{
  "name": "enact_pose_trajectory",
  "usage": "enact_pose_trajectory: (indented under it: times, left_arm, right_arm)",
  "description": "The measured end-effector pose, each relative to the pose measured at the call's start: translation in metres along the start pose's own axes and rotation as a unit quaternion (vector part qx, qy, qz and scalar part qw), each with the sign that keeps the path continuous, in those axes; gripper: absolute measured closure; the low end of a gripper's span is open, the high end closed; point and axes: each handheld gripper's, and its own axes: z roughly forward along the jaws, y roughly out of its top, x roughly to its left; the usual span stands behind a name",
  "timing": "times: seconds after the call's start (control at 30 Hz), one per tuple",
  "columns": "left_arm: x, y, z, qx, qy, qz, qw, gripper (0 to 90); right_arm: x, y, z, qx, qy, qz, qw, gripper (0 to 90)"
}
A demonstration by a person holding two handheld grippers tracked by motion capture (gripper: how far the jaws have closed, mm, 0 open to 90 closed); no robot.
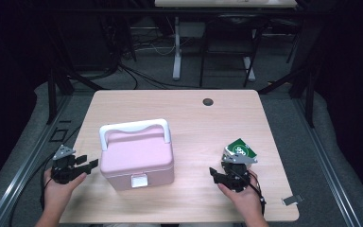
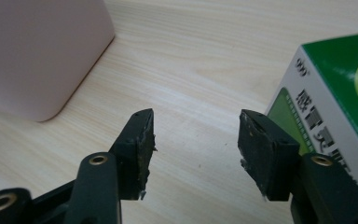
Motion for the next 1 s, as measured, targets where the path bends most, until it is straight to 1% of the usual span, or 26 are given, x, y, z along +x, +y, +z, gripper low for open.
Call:
enact_pose_trajectory:
  times: [0.03,0.07,0.13,0.17,0.2,0.23,0.27,0.33,0.4,0.43,0.47,0.5,0.53,0.57,0.63,0.7,0.8,0.83,0.97,1.0]
  left_arm:
    - [-0.001,0.000,0.000,0.002,-0.001,0.000,1.0000,43.6]
    - [-0.001,0.000,0.001,0.002,-0.003,0.001,1.0000,43.6]
    - [-0.002,0.000,0.001,-0.001,-0.019,-0.006,0.9998,43.7]
    - [-0.002,0.000,0.001,-0.001,-0.019,-0.006,0.9998,43.7]
    - [-0.004,0.000,0.002,-0.002,-0.019,-0.007,0.9998,43.7]
    - [-0.004,0.000,0.002,-0.002,-0.019,-0.007,0.9998,43.8]
    - [-0.005,-0.001,0.002,-0.001,-0.020,-0.010,0.9997,46.1]
    - [-0.005,-0.001,0.003,-0.001,-0.031,-0.016,0.9994,48.4]
    - [-0.005,0.000,0.004,0.007,-0.033,-0.016,0.9993,48.7]
    - [-0.006,-0.001,0.005,0.008,-0.031,-0.015,0.9994,49.9]
    - [-0.006,-0.001,0.005,0.010,-0.032,-0.017,0.9993,50.8]
    - [-0.006,-0.001,0.005,0.010,-0.032,-0.017,0.9993,50.9]
    - [-0.005,-0.001,0.004,0.010,-0.037,-0.020,0.9991,51.4]
    - [-0.005,-0.001,0.004,0.010,-0.037,-0.020,0.9991,52.1]
    - [-0.004,0.000,0.003,0.009,-0.041,-0.022,0.9989,52.1]
    - [-0.006,0.000,0.002,0.005,-0.048,-0.027,0.9985,53.4]
    - [-0.009,0.003,0.001,0.005,-0.050,-0.025,0.9984,54.0]
    - [-0.011,0.004,0.002,0.003,-0.053,-0.027,0.9982,54.4]
    - [-0.014,0.005,0.002,0.004,-0.057,-0.025,0.9980,55.8]
    - [-0.016,0.005,0.002,0.004,-0.063,-0.024,0.9977,56.0]
  right_arm:
    - [0.002,0.000,0.000,-0.003,-0.011,-0.007,0.9999,43.8]
    - [0.003,-0.001,0.000,-0.009,-0.016,-0.015,0.9997,43.4]
    - [0.005,-0.002,0.001,-0.019,-0.020,-0.031,0.9992,43.2]
    - [0.005,-0.002,0.001,-0.019,-0.020,-0.031,0.9992,43.2]
    - [0.005,-0.001,0.002,-0.030,-0.018,-0.032,0.9989,44.3]
    - [0.005,0.000,0.002,-0.033,-0.019,-0.029,0.9988,44.4]
    - [0.006,0.001,0.001,-0.034,-0.016,-0.022,0.9990,45.5]
    - [0.008,0.001,0.002,-0.039,-0.007,-0.012,0.9991,48.5]
    - [0.009,0.001,0.004,-0.029,-0.002,-0.013,0.9995,52.1]
    - [0.009,0.002,0.005,-0.018,-0.003,-0.014,0.9997,52.8]
    - [0.009,0.001,0.008,-0.016,-0.005,-0.014,0.9998,52.9]
    - [0.009,0.001,0.010,-0.011,0.001,-0.013,0.9999,53.1]
    - [0.009,0.001,0.011,-0.008,0.004,-0.013,0.9999,53.1]
    - [0.009,0.002,0.012,-0.002,0.005,-0.010,0.9999,53.2]
    - [0.009,0.002,0.013,0.000,0.006,-0.008,0.9999,53.3]
    - [0.011,0.002,0.016,0.002,0.008,-0.012,0.9999,54.5]
    - [0.012,0.002,0.016,0.006,0.004,-0.016,0.9999,55.4]
    - [0.012,0.002,0.016,0.005,0.005,-0.017,0.9998,55.9]
    - [0.012,0.002,0.015,0.004,0.005,-0.015,0.9999,56.4]
    - [0.012,0.002,0.014,0.001,0.006,-0.014,0.9999,56.4]
